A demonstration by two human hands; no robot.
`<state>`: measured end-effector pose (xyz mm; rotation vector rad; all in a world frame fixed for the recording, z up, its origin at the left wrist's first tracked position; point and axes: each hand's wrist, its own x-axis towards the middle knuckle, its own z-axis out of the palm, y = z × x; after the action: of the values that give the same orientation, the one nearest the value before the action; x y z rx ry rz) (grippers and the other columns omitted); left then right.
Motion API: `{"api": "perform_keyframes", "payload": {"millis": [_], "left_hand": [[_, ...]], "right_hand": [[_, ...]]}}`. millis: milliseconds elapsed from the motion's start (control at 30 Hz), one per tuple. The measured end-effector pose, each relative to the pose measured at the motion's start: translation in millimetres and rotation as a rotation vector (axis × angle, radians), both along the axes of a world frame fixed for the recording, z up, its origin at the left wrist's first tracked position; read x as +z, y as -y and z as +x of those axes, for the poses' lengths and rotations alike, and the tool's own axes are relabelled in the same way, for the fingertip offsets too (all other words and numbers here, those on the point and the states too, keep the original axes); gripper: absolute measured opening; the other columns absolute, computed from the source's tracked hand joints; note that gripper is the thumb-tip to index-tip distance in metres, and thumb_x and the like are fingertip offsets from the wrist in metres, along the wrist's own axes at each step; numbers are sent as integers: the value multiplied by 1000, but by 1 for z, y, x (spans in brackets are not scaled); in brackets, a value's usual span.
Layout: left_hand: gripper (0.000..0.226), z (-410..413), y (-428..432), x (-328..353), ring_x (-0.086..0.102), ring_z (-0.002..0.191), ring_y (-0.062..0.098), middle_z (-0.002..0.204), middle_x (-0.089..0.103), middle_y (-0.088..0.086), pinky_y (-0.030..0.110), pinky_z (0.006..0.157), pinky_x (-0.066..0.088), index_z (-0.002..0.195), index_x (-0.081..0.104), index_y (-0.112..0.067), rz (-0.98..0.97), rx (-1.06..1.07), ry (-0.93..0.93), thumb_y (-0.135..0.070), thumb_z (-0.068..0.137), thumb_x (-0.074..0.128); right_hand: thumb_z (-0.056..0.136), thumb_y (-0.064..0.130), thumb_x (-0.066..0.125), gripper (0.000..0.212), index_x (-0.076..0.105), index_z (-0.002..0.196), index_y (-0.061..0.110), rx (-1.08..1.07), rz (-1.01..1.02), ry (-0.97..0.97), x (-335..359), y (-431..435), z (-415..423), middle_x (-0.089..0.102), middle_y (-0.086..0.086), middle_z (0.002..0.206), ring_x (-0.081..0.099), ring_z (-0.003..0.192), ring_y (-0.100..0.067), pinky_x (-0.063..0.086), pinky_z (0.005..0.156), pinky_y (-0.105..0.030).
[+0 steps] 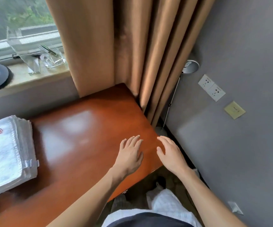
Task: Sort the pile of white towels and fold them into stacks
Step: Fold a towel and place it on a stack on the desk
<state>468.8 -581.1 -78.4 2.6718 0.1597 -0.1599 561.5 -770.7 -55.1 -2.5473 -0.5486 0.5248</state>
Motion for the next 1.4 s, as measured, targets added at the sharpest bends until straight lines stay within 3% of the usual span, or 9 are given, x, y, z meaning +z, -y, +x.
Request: {"api": "perform_keyframes", "payload": {"millis": [233,533,833,1133,1400], "left_hand": [[54,60,59,-16,17,157,23,169,24,2,46,128,7,157,33,-20,9,42,5,-37,105,39],[61,163,165,-48,23,154,30,167,27,10,48,126,14,155,35,-12,38,222,-104,-32,100,48],[59,204,212,-78,21,155,29,168,25,10,45,125,17,156,35,-12,26,287,-134,-32,102,45],[59,242,231,-154,16,156,29,170,20,9,47,127,9,159,30,-11,44,296,-204,-31,104,42],[62,275,258,-241,16,157,27,170,21,9,51,127,10,159,29,-12,65,480,-212,-28,101,45]], "right_hand": [[105,27,53,49,46,153,21,70,1,-28,-26,49,76,45,4,158,39,146,-14,32,123,-34],[101,16,59,47,53,147,7,321,-61,-42,-60,127,214,52,-8,151,48,138,-27,36,116,-36],[101,18,58,50,50,150,10,431,-95,-81,-83,151,258,50,-4,154,47,138,-23,35,115,-33],[102,18,54,49,49,150,10,441,-131,-97,-161,167,290,47,-2,156,45,141,-23,33,117,-34],[103,21,53,51,46,152,10,540,-116,-117,-251,186,317,44,-2,158,40,145,-21,33,118,-35]]}}
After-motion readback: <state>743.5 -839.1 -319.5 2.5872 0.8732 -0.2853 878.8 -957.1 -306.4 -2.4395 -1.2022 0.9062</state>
